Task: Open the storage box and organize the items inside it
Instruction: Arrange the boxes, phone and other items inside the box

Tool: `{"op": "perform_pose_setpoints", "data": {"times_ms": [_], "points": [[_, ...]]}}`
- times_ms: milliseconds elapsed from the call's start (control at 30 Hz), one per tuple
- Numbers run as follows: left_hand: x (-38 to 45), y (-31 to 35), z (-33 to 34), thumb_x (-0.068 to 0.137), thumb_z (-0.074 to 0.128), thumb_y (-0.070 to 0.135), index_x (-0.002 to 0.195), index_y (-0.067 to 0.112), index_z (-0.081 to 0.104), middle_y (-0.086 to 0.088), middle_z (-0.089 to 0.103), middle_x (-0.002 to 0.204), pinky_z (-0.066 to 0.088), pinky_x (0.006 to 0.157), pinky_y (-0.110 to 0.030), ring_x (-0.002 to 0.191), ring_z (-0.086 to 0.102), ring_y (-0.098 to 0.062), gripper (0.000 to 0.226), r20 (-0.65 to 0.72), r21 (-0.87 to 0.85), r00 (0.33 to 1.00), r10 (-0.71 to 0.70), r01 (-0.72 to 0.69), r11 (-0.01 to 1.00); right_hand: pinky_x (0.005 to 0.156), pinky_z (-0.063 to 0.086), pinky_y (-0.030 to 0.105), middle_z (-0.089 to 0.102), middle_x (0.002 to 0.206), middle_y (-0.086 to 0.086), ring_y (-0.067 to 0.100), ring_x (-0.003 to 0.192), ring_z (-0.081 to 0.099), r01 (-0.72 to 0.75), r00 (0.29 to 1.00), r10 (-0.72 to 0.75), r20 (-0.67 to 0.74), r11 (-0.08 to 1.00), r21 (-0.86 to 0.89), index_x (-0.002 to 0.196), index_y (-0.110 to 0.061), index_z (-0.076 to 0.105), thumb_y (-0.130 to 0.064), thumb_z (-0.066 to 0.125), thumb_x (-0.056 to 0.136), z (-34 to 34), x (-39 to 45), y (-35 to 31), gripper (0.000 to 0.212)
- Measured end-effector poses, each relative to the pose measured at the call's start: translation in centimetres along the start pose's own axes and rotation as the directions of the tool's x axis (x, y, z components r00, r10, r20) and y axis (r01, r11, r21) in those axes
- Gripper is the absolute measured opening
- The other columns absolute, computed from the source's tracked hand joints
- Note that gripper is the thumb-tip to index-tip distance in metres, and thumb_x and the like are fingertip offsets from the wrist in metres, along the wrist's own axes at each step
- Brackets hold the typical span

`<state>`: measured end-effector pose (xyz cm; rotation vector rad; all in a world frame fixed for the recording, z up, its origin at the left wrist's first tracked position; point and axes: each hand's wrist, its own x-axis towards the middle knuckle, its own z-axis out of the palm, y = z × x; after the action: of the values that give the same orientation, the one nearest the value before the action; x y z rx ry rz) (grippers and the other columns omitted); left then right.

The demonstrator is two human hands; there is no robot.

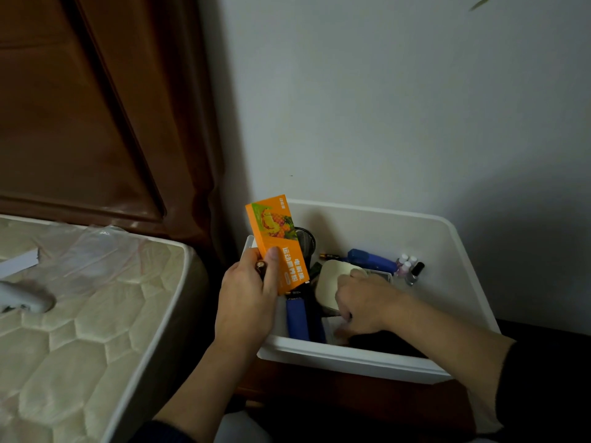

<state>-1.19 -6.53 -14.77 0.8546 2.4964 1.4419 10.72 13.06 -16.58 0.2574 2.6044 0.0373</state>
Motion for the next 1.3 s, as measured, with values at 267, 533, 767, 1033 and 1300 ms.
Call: {"op": "perform_pose_setpoints", "data": {"times_ms": [267, 533, 767, 1033, 1300], "points": [[0.1, 0.1, 0.0, 0.102, 0.028, 0.074, 0.096, 0.041, 0.056, 0.012, 0.074, 0.082, 0.054, 0.059, -0.025, 0.073, 0.071, 0.000, 0.043, -0.035, -0.031, 0.999, 0.012, -0.013, 0.999, 0.117, 0.037, 0.049, 0.041, 0.158, -0.005, 0.024, 0.148, 0.033, 0.405, 0.901, -0.412, -0.136, 0.911, -0.074, 0.147, -0.037, 0.051, -0.036, 0.064, 0.101, -1.0, 2.9, -4.5, 0.049], [0.1, -0.2, 0.0, 0.099, 0.029, 0.075, 0.098, 0.036, 0.059, 0.012, 0.072, 0.078, 0.052, 0.056, -0.025, 0.069, 0.070, -0.003, 0.049, -0.038, -0.056, 0.999, 0.004, -0.007, 0.998, 0.116, 0.039, 0.050, 0.030, 0.166, 0.000, 0.031, 0.153, 0.026, 0.350, 0.936, -0.347, 0.057, 0.905, -0.241, 0.157, -0.033, 0.041, -0.030, 0.058, 0.106, -0.9, 5.2, -6.4, 0.053], [0.1, -0.2, 0.0, 0.103, 0.032, 0.068, 0.101, 0.040, 0.056, 0.014, 0.073, 0.083, 0.051, 0.056, -0.018, 0.073, 0.071, 0.000, 0.037, -0.034, -0.036, 0.999, -0.002, 0.000, 0.999, 0.109, 0.047, 0.047, 0.041, 0.159, 0.004, 0.032, 0.140, 0.045, 0.334, 0.942, -0.333, 0.041, 0.922, -0.194, 0.153, -0.028, 0.049, -0.038, 0.055, 0.107, -0.8, 6.2, -7.3, 0.048], [0.2, -0.2, 0.1, 0.104, 0.033, 0.065, 0.102, 0.034, 0.058, 0.012, 0.073, 0.083, 0.056, 0.058, -0.024, 0.072, 0.071, 0.000, 0.039, -0.033, -0.054, 0.999, 0.000, -0.002, 0.999, 0.095, 0.055, 0.046, 0.053, 0.139, 0.005, 0.029, 0.123, 0.055, 0.409, 0.912, -0.401, 0.081, 0.895, -0.179, 0.147, -0.025, 0.051, -0.041, 0.070, 0.097, -2.4, 4.4, -5.1, 0.055], [0.2, -0.3, 0.2, 0.102, 0.032, 0.068, 0.099, 0.037, 0.056, 0.013, 0.073, 0.082, 0.057, 0.058, -0.023, 0.073, 0.071, 0.002, 0.040, -0.028, -0.039, 1.000, 0.001, -0.002, 0.999, 0.090, 0.053, 0.036, 0.064, 0.111, -0.014, 0.008, 0.105, 0.058, 0.294, 0.950, -0.280, -0.136, 0.951, 0.094, 0.119, -0.039, 0.066, -0.070, 0.066, 0.084, -3.0, 0.3, -0.9, 0.047]]}}
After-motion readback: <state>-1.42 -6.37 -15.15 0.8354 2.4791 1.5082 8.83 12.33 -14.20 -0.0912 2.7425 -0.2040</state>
